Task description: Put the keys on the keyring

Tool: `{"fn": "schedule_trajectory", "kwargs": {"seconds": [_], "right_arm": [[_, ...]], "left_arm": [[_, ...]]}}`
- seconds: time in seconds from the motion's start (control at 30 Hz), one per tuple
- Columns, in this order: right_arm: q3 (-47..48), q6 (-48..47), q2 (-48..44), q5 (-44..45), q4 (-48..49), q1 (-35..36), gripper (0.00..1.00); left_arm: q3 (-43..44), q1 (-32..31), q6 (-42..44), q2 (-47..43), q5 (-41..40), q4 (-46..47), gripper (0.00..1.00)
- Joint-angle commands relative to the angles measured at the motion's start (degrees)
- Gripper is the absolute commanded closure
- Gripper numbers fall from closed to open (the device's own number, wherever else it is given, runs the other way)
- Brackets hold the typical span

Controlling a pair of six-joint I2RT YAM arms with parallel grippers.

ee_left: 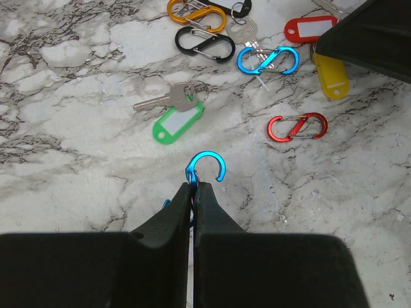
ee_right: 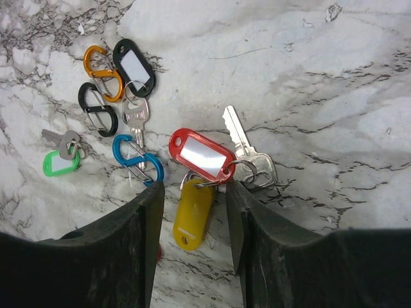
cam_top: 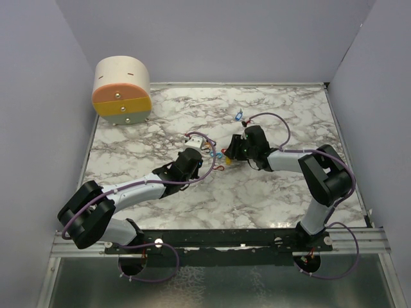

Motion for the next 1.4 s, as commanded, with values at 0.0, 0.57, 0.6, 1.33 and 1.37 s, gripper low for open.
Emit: {"fn": "schedule_trajectory", "kwargs": {"seconds": [0.0,0.57,0.6,1.33,1.37], "right_arm": [[-0.14,0.83,0.55,3.21,-1.85,-0.64,0.56],[2.41,0.56,3.56,2.41,-3.34,-0.67,0.58],[2.62,0.58,3.80,2.22,-3.22,-0.63,0.59],[-3.54,-1.74,-0.55,0.98,-2.63,-0.45,0.61],[-4.14,-1.67,-1.10,0.75,-2.42,-0.30,0.61]], "left_arm": [[-0.74,0.37,-0.38,-0.78,0.29,0.75,1.00],[-1.02,0.34,-0.42,-1.50,0.30,0.92,1.00],[-1.04,0.33,-0.40,-1.44,0.27,0.88,1.00],[-0.51,0.39,-0.29,-0.61,0.71,1.25,1.00],[-0.57,0.37,-0.39,-0.64,0.71,1.27,1.00]]}}
